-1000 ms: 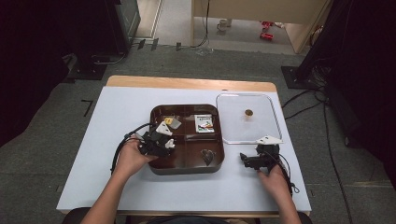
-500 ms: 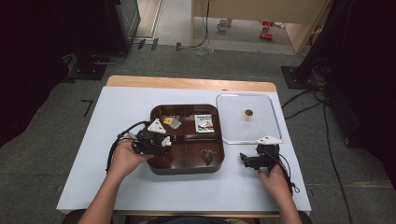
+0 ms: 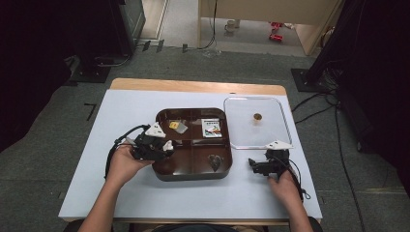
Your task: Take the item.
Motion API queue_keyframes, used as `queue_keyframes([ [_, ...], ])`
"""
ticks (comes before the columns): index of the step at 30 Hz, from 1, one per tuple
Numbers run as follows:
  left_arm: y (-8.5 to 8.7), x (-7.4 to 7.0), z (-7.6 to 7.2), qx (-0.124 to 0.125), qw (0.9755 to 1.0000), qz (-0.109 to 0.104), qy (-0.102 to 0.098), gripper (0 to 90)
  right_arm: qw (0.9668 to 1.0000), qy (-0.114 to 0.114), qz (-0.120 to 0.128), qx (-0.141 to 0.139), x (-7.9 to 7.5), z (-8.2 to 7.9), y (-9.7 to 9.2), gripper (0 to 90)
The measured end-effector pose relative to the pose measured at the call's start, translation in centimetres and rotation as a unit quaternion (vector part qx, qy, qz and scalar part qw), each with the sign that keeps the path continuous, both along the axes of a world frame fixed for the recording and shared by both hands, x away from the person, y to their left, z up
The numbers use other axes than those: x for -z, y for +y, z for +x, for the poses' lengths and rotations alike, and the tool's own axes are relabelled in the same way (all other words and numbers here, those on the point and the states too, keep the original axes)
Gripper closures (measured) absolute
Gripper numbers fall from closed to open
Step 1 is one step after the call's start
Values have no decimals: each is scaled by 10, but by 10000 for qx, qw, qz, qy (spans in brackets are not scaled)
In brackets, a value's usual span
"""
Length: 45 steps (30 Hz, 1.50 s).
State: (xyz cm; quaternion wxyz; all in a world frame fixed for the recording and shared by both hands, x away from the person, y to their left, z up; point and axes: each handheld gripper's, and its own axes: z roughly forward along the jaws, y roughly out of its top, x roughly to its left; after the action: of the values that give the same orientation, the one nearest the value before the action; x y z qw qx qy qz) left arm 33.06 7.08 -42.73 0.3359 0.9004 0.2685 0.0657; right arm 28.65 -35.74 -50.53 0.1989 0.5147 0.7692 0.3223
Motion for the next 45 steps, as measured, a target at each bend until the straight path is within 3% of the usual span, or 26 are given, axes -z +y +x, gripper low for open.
queue_keyframes([
  [17,23,-16,-2,-229,9995,-190,-131,608,10000,-2,-1,-1,0,0,0,0],
  [26,43,-21,-1,-502,9982,-287,-180,607,10000,0,0,0,0,0,0,0],
  [37,65,-20,1,-859,9956,-334,-171,606,10000,1,5,2,0,0,0,0],
  [45,75,-12,6,-1064,9940,-217,-101,605,10000,1,5,3,0,0,0,0],
])
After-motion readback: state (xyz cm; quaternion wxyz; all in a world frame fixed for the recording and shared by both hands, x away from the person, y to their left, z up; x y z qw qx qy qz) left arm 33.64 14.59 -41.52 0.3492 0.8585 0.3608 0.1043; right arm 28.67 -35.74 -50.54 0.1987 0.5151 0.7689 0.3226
